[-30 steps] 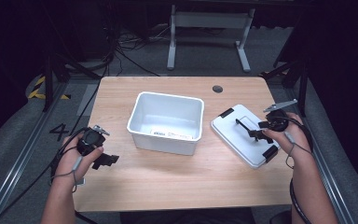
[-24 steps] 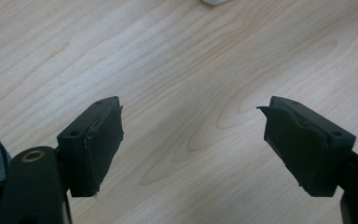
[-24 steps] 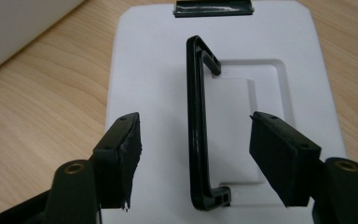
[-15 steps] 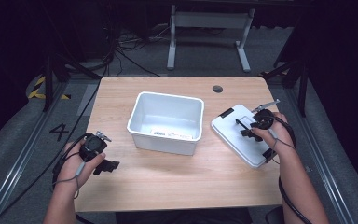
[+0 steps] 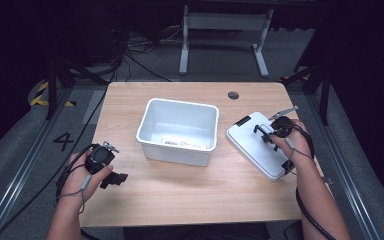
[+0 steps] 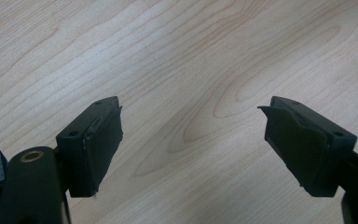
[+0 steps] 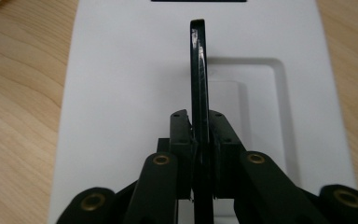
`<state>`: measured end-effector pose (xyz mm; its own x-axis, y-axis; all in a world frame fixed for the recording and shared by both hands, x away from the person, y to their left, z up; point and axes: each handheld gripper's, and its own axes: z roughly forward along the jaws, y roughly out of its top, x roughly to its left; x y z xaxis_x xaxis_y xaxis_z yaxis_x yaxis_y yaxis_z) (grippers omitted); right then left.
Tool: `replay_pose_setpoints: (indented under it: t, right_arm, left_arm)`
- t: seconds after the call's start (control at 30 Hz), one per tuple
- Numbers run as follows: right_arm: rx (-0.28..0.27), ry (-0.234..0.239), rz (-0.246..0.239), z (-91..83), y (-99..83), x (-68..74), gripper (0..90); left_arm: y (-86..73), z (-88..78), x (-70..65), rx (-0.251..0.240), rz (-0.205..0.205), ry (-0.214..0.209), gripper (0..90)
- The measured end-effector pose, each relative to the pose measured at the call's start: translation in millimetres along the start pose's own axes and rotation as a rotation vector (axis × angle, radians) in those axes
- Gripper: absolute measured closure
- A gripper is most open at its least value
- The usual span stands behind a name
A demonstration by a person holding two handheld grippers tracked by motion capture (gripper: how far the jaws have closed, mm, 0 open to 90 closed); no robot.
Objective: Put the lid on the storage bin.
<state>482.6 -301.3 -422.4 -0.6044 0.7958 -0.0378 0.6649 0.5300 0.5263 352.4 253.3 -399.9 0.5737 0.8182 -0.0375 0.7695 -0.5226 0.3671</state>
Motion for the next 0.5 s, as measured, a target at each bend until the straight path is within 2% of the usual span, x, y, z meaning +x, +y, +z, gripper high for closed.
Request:
replay_pose_setpoints:
  t: [0.23, 0.43, 0.5]
  right_arm:
    - [-0.017, -0.015, -0.026, -4.0, 1.3, -2.8, 84.3]
    - [-0.055, -0.006, -0.051, -20.4, 7.9, 0.8, 84.3]
    - [-0.069, -0.012, -0.066, -31.7, 13.6, 3.3, 84.2]
  left_arm:
    - [2.7, 0.9, 0.3, -0.004, 0.010, -0.004, 19.6]
    - [4.8, -0.5, 2.4, -0.012, -0.001, -0.006, 19.6]
    - [5.9, -0.5, 2.7, -0.014, 0.000, -0.006, 19.6]
